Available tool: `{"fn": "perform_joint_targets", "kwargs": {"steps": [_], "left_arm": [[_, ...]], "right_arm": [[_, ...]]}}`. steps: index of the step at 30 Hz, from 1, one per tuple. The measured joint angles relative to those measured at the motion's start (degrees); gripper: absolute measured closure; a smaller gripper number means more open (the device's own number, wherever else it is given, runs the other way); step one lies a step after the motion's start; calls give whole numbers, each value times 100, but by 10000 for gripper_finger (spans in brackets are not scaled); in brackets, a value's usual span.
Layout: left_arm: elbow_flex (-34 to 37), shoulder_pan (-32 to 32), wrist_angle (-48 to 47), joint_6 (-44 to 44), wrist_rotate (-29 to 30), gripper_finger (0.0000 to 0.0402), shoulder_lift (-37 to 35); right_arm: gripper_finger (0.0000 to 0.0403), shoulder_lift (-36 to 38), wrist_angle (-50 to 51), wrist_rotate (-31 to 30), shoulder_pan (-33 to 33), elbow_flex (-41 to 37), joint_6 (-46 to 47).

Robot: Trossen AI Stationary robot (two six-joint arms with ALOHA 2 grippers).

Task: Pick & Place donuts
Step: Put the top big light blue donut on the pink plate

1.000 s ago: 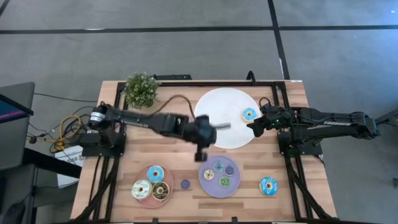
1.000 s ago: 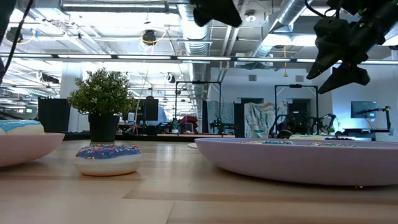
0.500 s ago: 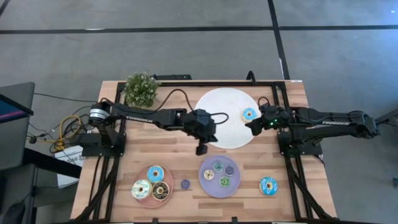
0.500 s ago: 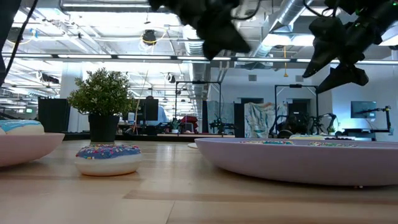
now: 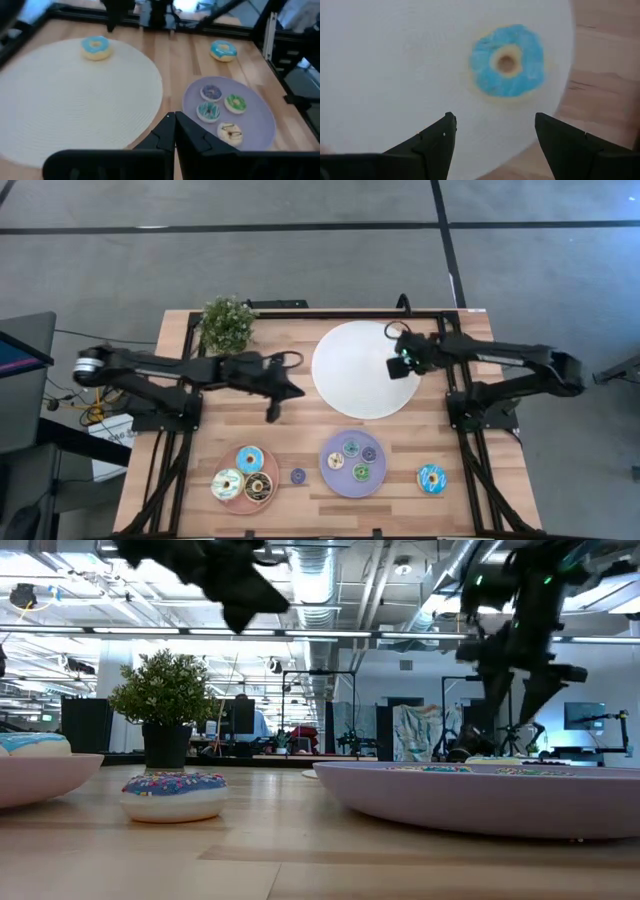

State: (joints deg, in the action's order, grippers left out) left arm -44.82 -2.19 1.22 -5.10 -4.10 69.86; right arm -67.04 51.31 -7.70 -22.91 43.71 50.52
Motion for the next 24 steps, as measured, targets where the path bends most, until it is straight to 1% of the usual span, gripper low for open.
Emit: {"fn": "perform_joint_targets", "kwargs": {"steps": [2, 5, 10, 13, 17, 24], "left_arm": [[330, 35, -25, -51, 180, 401, -445], [726, 69, -52, -172, 344, 401, -966], [1118, 91, -47, -390, 412, 401, -1519], [1188, 97, -132, -455, 466, 401, -1610], [1205, 97, -132, -424, 484, 401, -1595], [1207, 99, -126, -537, 518, 401, -1552]], "right_arm": [[143, -304, -183, 271, -434, 21, -189], [143, -679, -340, 469, -1001, 19, -467], [143, -998, -600, 701, -1608, 19, -747], [143, -1125, -611, 779, -1845, 17, -867], [146, -1304, -556, 863, -1973, 17, -928], [178, -1857, -710, 1122, -1982, 17, -1199]]}}
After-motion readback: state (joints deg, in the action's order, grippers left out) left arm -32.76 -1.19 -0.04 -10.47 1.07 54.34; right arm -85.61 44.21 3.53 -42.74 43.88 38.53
